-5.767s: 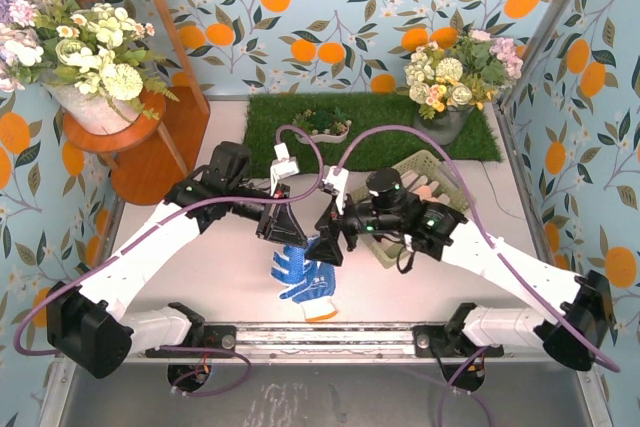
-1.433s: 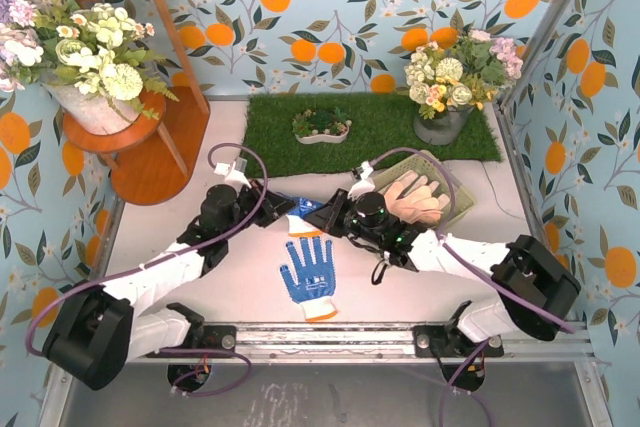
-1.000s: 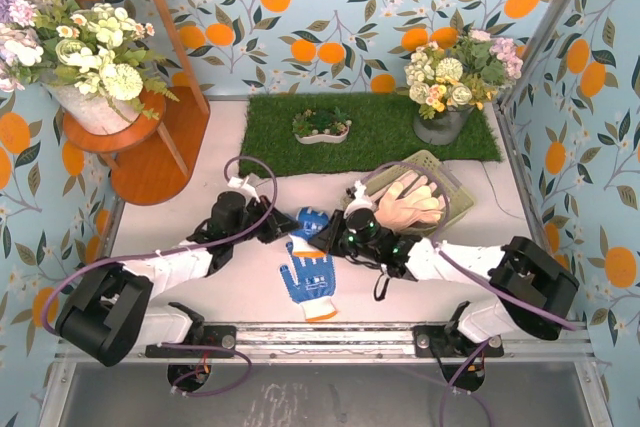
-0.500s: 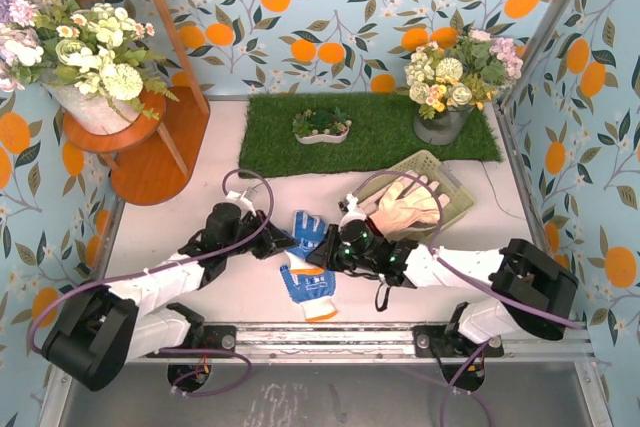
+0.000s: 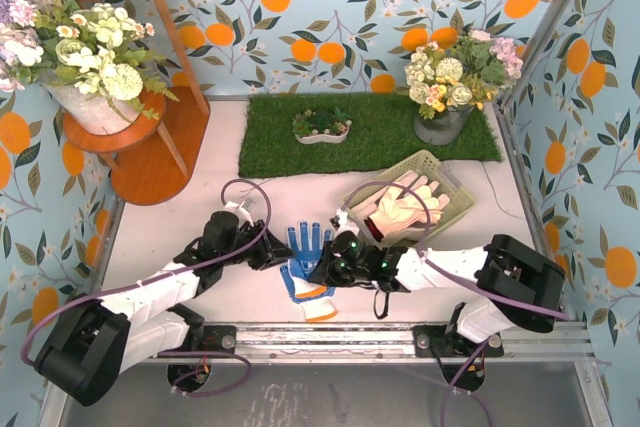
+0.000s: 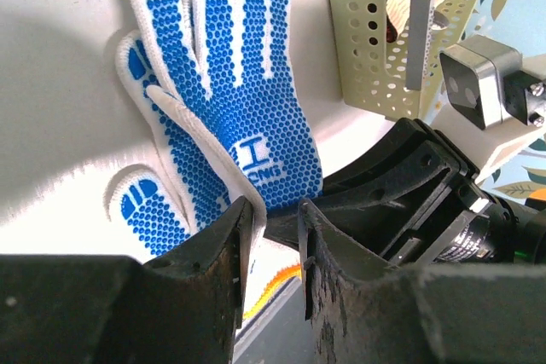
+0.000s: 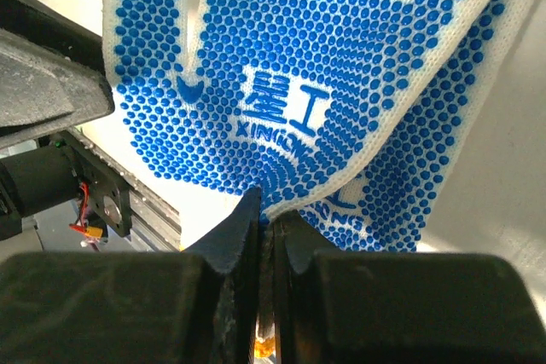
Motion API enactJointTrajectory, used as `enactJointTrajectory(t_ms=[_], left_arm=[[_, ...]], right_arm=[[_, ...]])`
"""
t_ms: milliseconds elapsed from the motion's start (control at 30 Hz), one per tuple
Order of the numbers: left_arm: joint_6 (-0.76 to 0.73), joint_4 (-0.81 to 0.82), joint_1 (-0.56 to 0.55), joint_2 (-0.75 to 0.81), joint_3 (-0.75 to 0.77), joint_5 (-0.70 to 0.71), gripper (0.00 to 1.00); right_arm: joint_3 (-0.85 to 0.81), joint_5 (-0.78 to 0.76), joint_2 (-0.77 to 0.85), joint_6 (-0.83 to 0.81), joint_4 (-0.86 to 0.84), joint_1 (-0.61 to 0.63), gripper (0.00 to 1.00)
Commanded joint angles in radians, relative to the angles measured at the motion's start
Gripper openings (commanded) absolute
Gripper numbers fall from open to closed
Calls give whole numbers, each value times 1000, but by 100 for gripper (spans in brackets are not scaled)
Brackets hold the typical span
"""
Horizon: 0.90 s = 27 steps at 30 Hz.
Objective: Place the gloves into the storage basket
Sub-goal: Pair the glove with the glove.
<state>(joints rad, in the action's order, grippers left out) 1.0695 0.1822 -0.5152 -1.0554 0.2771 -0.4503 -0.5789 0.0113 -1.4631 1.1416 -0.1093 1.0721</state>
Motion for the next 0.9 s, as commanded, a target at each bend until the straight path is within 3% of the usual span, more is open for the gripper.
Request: enactJointTrajectory(t_ms=[0, 300, 567, 867], left_arm=[[-22, 11, 1, -5, -6, 25, 31], [-68, -72, 1, -6, -12, 110, 29], [-80, -129, 1, 16, 3, 106, 0], [-70, -184, 1, 50, -20, -19, 0]], right_arm=[[-6, 0, 32, -1, 3, 23, 0], [4, -55, 92, -11, 51, 86, 0], [16, -97, 179, -27, 107, 107, 0], [15, -120, 179, -16, 171, 169, 0]])
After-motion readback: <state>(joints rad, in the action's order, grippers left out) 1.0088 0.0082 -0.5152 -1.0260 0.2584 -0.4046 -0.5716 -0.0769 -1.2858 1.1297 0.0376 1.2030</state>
